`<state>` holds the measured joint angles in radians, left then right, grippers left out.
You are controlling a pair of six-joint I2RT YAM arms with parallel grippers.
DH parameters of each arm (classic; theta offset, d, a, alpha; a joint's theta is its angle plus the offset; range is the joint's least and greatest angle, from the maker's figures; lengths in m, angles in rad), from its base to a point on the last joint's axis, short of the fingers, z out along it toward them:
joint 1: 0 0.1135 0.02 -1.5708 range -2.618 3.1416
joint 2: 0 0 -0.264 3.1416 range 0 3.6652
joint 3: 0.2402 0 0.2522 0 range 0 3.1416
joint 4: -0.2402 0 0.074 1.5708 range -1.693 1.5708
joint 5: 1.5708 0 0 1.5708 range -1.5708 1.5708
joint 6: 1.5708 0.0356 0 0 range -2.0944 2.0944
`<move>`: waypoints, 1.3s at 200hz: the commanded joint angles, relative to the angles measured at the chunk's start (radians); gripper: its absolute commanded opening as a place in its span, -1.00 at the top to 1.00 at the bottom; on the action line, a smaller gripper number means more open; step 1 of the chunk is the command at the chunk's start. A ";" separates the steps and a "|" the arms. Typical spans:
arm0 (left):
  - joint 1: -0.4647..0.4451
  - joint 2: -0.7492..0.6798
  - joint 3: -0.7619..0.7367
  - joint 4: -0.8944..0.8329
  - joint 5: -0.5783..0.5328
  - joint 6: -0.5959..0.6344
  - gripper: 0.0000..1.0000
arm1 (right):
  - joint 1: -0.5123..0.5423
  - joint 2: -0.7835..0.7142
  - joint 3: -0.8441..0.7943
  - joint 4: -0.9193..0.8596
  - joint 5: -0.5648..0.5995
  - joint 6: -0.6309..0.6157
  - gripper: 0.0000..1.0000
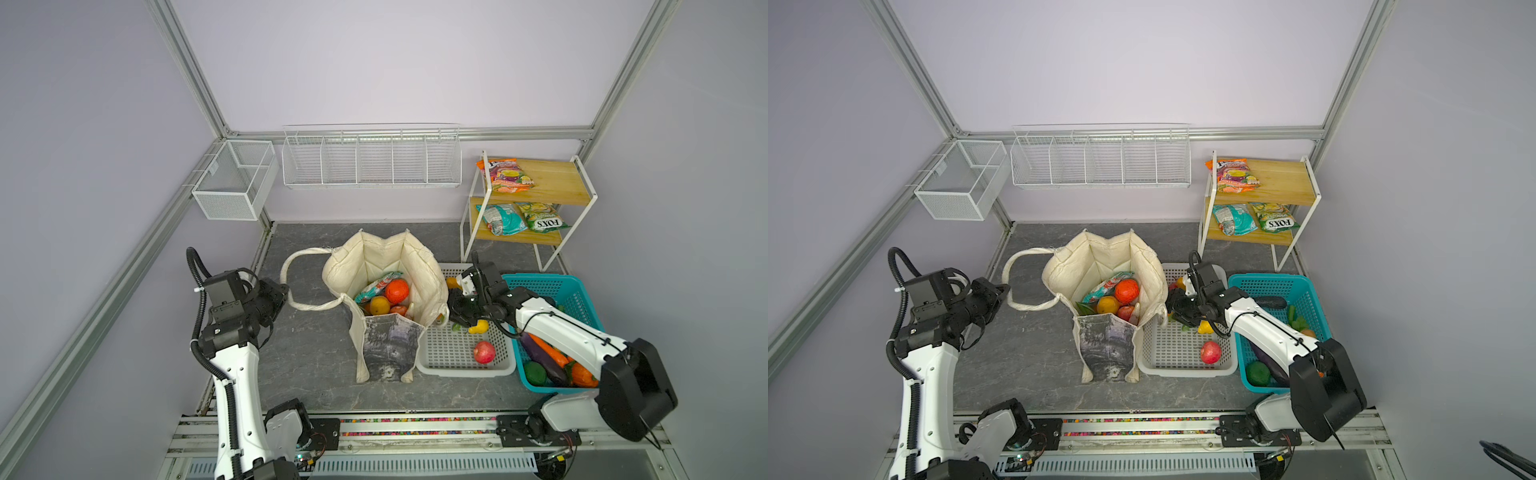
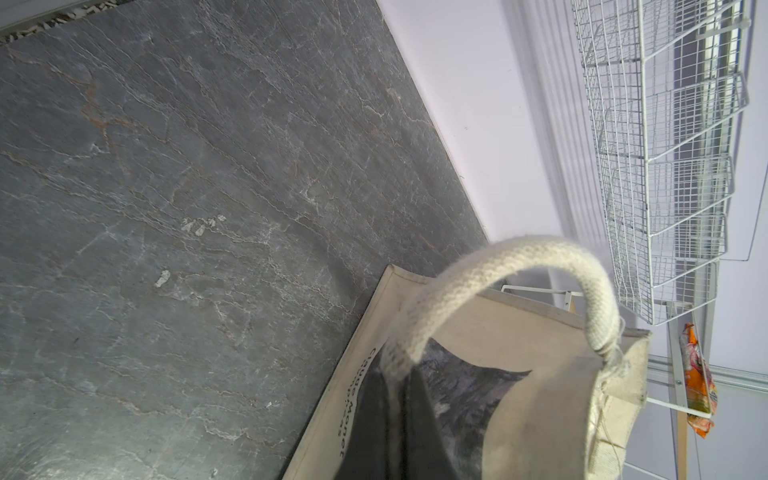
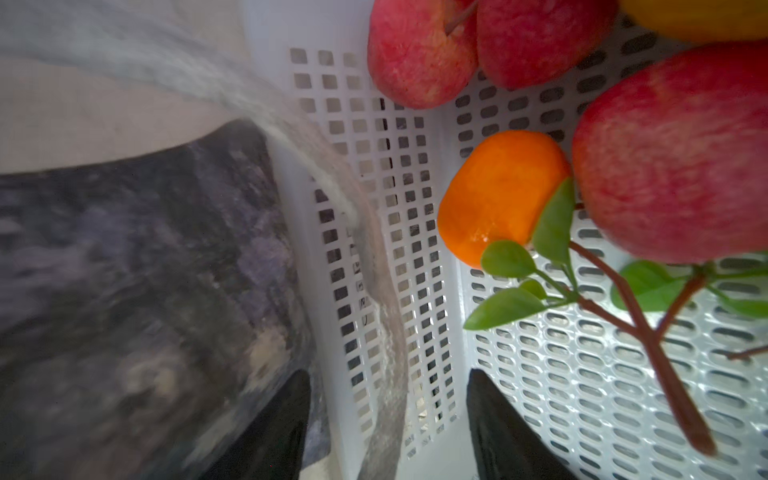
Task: Place the food into the grocery bag and tie it
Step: 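Lower the right gripper to the tote's other rope handle by the white basket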
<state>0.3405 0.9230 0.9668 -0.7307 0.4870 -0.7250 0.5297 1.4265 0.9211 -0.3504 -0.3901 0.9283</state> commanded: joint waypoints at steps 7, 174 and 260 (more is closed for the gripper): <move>0.006 -0.013 0.004 0.020 0.027 -0.008 1.00 | 0.014 0.042 -0.008 0.061 -0.032 0.022 -0.24; 0.005 -0.022 0.004 0.027 0.035 -0.015 1.00 | 0.033 0.126 0.001 0.127 -0.031 0.058 0.31; 0.005 -0.030 -0.005 0.036 0.041 -0.019 1.00 | 0.008 0.073 0.014 0.056 0.039 0.024 0.60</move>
<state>0.3405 0.9134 0.9668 -0.7246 0.5037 -0.7322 0.5495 1.5429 0.9218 -0.2569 -0.3885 0.9649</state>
